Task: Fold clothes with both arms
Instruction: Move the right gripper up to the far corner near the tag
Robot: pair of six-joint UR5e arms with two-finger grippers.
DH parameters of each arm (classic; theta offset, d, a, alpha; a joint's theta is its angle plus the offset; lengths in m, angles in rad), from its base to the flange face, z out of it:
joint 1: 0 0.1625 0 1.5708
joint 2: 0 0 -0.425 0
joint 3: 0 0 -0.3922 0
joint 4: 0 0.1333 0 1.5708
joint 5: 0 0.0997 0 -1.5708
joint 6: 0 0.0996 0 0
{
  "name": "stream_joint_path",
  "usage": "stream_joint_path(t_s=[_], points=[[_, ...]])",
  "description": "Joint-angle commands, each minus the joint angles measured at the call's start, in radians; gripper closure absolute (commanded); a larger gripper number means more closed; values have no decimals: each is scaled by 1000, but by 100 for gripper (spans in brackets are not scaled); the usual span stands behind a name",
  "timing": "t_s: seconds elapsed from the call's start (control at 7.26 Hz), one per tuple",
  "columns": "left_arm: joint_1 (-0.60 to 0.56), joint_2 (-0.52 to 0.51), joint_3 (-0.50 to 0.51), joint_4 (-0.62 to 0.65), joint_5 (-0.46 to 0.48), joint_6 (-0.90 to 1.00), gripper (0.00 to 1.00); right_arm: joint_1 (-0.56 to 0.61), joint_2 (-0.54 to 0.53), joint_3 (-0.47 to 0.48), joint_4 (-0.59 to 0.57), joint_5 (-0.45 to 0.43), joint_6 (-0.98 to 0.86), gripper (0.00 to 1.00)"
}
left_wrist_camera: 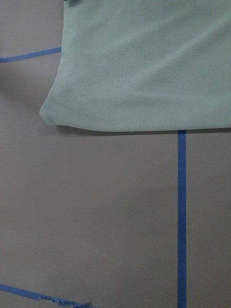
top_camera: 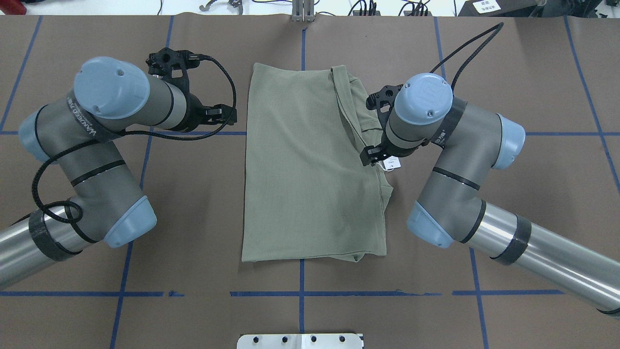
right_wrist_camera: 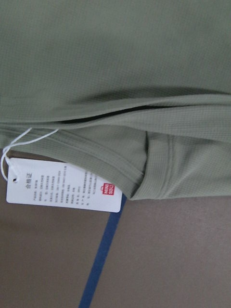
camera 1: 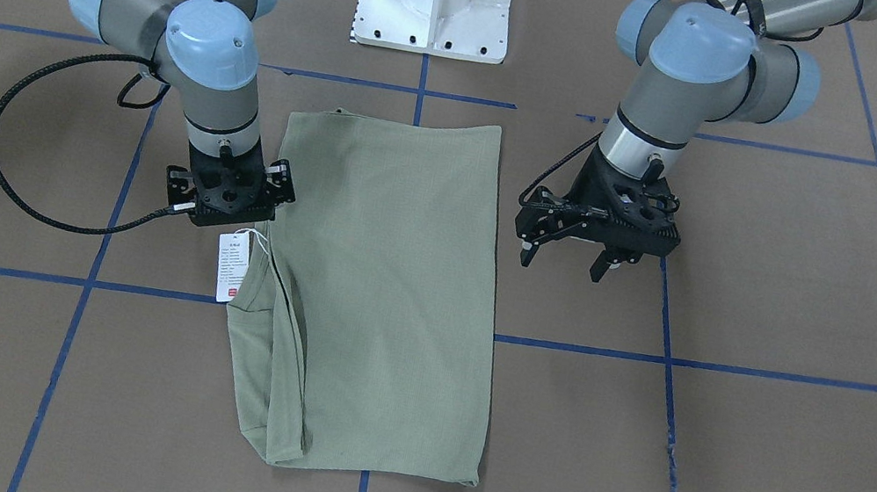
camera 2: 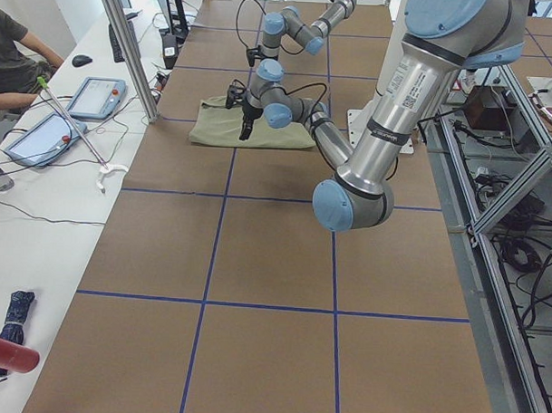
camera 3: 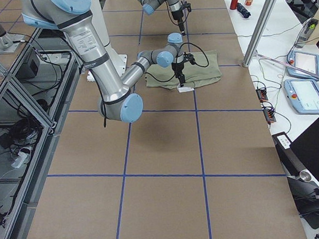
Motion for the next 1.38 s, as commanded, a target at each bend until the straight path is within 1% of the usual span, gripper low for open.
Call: stream_joint_path(t_s=[0.0,0.14,0.41,0.69,0.83,1.24], points=[[0,-1,-6,1,3,1,0,12,146,-142,9,-1,1,0],[0,-1,-14,-1,9,0,0,23,233,-283,29,-10,2,0],[0,-1,-40,-6,67,3,0,60,286,-463,159,-11,-16,0],[0,-1,-68,-13,87,4,0,77,352,-558,167,-10,-36,0],[3,-3,-71,-15,97,6,0,77,366,-586,169,-10,-36,0],[5,-1,-66,-21,97,14,0,77,367,-608,173,-16,-47,0]])
